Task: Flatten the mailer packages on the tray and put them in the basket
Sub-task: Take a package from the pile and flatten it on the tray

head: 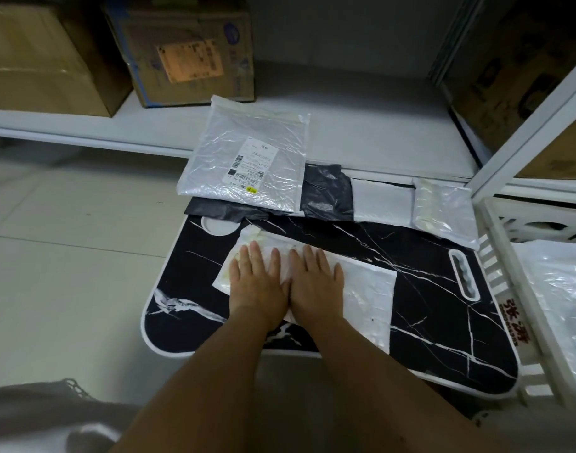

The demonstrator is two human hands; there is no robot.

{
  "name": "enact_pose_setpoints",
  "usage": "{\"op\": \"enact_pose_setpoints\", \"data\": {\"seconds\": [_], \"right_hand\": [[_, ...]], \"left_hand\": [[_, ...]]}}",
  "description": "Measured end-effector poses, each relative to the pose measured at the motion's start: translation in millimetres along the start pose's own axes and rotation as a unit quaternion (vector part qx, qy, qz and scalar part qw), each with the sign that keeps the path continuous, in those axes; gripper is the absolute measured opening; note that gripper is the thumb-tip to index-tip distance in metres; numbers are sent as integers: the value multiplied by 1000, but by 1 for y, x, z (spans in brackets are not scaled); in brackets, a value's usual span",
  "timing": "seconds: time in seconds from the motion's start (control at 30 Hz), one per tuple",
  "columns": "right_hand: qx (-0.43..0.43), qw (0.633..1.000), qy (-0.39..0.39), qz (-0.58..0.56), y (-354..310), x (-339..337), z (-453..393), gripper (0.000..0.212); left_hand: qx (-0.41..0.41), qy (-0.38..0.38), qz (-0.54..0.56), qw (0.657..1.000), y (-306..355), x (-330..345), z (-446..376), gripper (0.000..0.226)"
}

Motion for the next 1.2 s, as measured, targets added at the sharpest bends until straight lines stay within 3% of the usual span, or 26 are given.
{"op": "enact_pose_setpoints", "data": {"seconds": [0.17,0.27,0.43,0.63,0.83,1.1,1.2], "right_hand": [[2,1000,14,0,3,2,3,74],[9,1000,3,-6,3,1,1,54],[36,999,-21,11,-9,-4,-6,50],[-33,999,-26,-18,-35,5,-9,51],[-38,999,-3,30,-30,14,-7,80],[-42,999,-14,26,-29,16,-9,83],[-40,998,-29,27,-29,15,-9,68]], "left_hand": [[10,-35,27,999,-5,8,-5,63],[15,-33,34,999,-6,7,-5,62],[12,5,108,994,-18,1,-9,59],[22,44,-19,999,-30,-4,-8,56],[21,-15,-4,1000,-39,7,-8,60],[21,-42,35,998,-42,11,-7,61],[30,-49,49,997,-42,10,-8,61]]}}
Point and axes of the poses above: each hand's wrist, its own z-axis away from the middle knuckle, its own x-axis out of the palm, y = z × x, the point moved 6 cm from there along -z, towards the middle knuckle, and after that the axes turned 8 degrees about -y, right-handed, at the moved point
